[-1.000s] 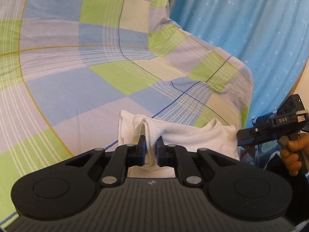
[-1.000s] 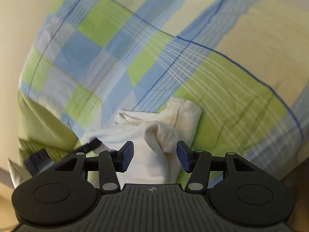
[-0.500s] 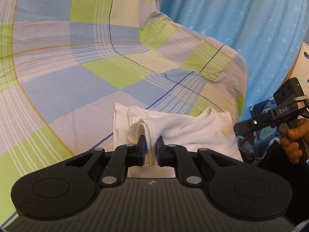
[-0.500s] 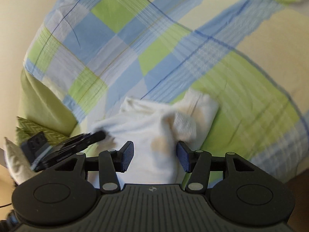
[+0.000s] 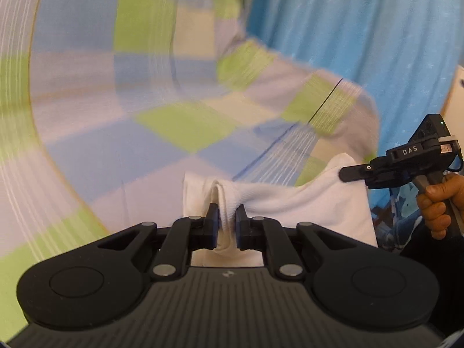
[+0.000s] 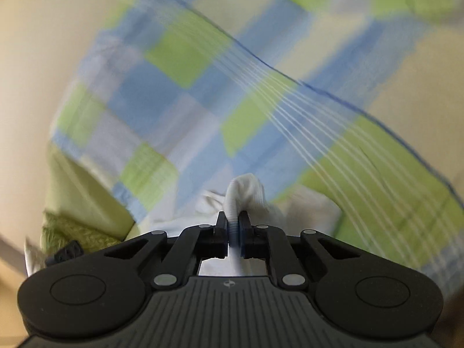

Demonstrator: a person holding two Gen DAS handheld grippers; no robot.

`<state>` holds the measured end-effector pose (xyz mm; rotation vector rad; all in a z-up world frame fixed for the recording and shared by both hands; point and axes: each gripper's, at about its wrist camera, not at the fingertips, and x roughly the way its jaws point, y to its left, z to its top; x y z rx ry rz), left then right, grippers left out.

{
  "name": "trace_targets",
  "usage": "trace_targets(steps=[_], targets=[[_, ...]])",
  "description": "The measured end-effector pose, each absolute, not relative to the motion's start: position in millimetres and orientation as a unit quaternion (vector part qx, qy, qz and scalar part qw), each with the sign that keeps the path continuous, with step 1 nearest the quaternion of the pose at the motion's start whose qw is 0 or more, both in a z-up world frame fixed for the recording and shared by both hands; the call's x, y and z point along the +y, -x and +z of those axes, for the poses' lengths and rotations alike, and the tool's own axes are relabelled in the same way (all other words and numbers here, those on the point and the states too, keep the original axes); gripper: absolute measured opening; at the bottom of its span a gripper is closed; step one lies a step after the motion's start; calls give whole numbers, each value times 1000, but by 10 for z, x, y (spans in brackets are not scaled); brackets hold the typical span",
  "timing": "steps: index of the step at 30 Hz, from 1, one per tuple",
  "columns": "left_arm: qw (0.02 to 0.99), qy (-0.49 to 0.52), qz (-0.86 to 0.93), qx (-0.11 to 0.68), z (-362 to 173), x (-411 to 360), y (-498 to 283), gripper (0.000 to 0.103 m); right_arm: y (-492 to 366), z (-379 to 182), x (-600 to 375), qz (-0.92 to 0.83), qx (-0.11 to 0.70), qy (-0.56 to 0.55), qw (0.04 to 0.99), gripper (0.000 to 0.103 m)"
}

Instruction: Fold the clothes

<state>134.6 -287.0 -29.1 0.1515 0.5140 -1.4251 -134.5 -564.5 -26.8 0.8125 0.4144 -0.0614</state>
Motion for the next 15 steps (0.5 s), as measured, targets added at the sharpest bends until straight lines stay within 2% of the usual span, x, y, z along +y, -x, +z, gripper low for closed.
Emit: trace_targets(steps=[2,5,7,8,11,12,15], targets=[[731,-57,-647,210,-254,-2876,-1373,8,1401,-239,-5553,-49,206,-338,917,12],[723,-71,-630,274,-406,-3096,-1559,9,1364,-511,-5690,-77,243,-394,883,16],[719,-117,-613,306,-503,-3263,-1606,10,1378,-585,-5727,-90,247,-405,876,16],[718,-123,-611,311,-513,-3297,-1620,12,1378,-600,-5734,-89,245,-409,874,19],[708,-109,-611,337,-505,-3368,-1743,18,1364,-642,-5767,-76,234,-424,872,37],[703,-98,-611,351,-504,-3395,-1818,23,1359,-655,-5781,-74,230,-430,870,38],[698,-62,-603,382,-485,-3502,-2059,27,1343,-693,-5832,-73,215,-449,864,38]])
